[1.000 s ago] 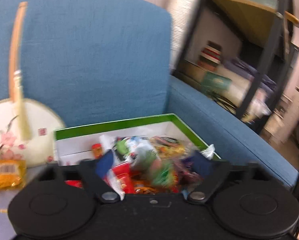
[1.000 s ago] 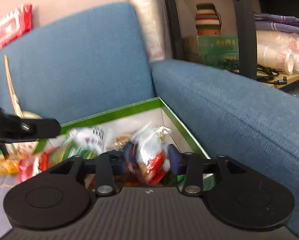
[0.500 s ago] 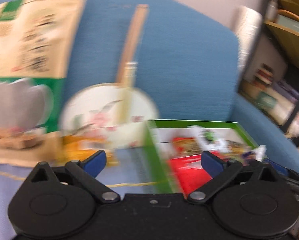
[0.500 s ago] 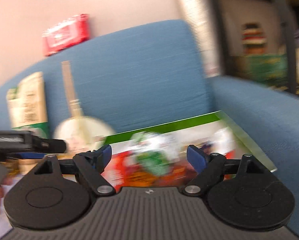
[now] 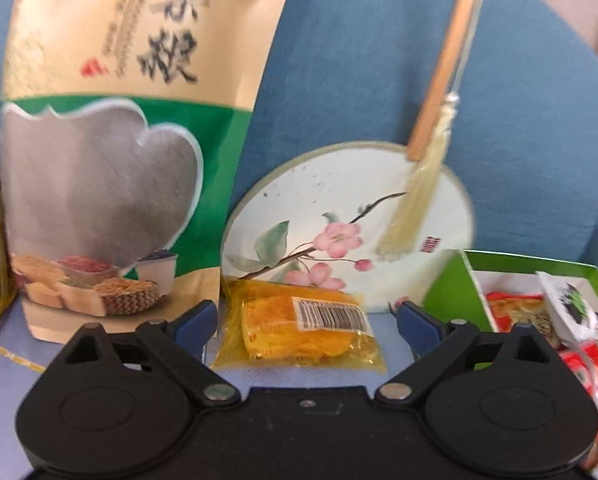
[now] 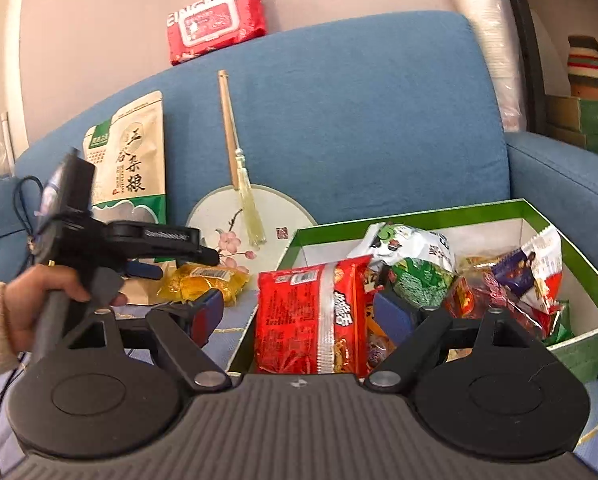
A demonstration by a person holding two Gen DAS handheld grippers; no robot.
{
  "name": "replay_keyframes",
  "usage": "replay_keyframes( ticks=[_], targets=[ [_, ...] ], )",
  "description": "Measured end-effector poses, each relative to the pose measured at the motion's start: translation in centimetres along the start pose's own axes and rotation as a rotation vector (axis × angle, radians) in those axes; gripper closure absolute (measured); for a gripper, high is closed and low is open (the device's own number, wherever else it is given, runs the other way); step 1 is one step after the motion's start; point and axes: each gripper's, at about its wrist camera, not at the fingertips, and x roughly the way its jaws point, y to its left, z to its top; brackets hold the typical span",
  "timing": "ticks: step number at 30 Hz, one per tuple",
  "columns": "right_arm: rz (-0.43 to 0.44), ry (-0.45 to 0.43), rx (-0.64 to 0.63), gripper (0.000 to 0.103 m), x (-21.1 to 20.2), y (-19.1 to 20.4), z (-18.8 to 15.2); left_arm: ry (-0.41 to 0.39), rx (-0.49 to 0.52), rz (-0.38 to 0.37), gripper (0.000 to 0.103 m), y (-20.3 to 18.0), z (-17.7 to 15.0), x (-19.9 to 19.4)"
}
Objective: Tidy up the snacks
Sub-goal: 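Grasp the yellow barcode cake packet with the left gripper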
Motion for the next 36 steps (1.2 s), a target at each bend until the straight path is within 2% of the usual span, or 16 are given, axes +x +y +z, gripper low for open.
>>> replay_keyframes(
  ticks=[5,8,12,18,22,26,28,32,36],
  targets=[
    [0.026,0.013,-0.013,0.000,0.2,0.5,0.0,0.046,-0.069,0.027,0.000,0.9,0.0,2.7],
    [0.027,0.020,-0.039,0.000,0.3,0.9,-0.2,0.068,-0.075,-0.038,0.000,1.5,-0.8,3.1],
    [0.035,0.027,-0.035,0.000,0.4,1.0,-0.2,0.086,-0.021,-0.094,0.004,1.8,-2.1,1.1],
    [0.091,0.051,-0.065,0.000,0.3,1.9,-0.5,0.155,0.021,-0.184,0.003,2.8,-6.2,-3.8],
    [0.193,0.141,-0.097,0.000,0.1,3.4,-0.7,0.180,0.036,-0.227,0.000,2.6,-8.3,-7.0],
    [0.316,0.222,-0.153,0.000,-0.1,5.5,-1.3,0.112,0.040,-0.216,0.000,3.5,-8.2,-10.3],
    [0.343,0.249,-0.178,0.000,0.5,6.4,-2.1,0.112,0.027,-0.237,0.000,4.2,-7.6,-10.9],
    [0.300,0.316,-0.163,0.000,2.4,6.8,-3.8,0.144,-0.018,-0.276,0.000,5.0,-7.1,-10.4],
    [0.321,0.326,-0.133,0.000,3.4,7.2,-4.6,0.172,-0.011,-0.279,0.000,5.0,-7.6,-9.9]
  ],
)
